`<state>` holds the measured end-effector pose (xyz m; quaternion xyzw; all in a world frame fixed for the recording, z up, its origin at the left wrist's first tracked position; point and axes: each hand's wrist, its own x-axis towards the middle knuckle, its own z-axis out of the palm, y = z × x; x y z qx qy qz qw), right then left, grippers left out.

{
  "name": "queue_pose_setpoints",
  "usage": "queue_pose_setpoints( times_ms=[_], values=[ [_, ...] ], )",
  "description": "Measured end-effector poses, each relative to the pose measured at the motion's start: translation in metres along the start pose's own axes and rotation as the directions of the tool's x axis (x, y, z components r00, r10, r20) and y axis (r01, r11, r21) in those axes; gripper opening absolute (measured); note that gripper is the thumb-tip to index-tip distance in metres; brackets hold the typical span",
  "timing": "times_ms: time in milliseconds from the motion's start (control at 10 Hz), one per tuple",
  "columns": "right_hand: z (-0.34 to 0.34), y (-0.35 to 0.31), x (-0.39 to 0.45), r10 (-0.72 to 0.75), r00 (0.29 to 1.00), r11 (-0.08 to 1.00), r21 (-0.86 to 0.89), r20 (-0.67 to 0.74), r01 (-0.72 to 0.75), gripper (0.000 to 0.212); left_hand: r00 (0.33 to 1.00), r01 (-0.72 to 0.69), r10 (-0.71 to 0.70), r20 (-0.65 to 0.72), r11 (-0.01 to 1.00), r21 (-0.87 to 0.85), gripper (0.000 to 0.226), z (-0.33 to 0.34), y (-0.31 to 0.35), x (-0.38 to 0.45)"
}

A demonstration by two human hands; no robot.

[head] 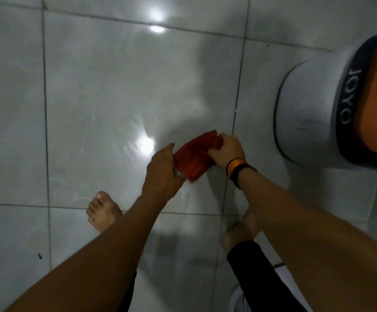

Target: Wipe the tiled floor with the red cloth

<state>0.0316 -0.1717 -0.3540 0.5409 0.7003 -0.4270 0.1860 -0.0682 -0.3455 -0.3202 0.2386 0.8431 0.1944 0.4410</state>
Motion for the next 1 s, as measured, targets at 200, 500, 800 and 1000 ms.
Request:
queue_pose_setpoints(
  times_ms=[200,500,800,1000],
  values=[
    [-0.084,-0.035,-0.129,-0.247,0.968,0.955,0.181,0.049,0.234,0.016,0.971,-0.204,0.189,0.144,0.974,0.099,0.125,-0.049,0.082,-0.019],
    [-0.278,-0.012,-0.206,0.041,0.967,0.685,0.711,-0.253,0.157,0.029,0.894,0.002,0.112,0.434,0.967,-0.253,0.026,-0.101,0.24,-0.019],
    [-0.332,0.071,-0.158,0.432,0.897,-0.023,0.995,0.096,-0.095,0.036,0.968,-0.144,0.21,0.14,0.916,-0.375,0.017,-0.034,0.423,0.019],
    [-0.279,0.074,-0.181,0.356,0.888,0.196,0.906,0.291,-0.375,0.025,0.906,-0.424,0.423,0.028,0.901,0.089,0.054,-0.019,0.461,0.014]
  ],
)
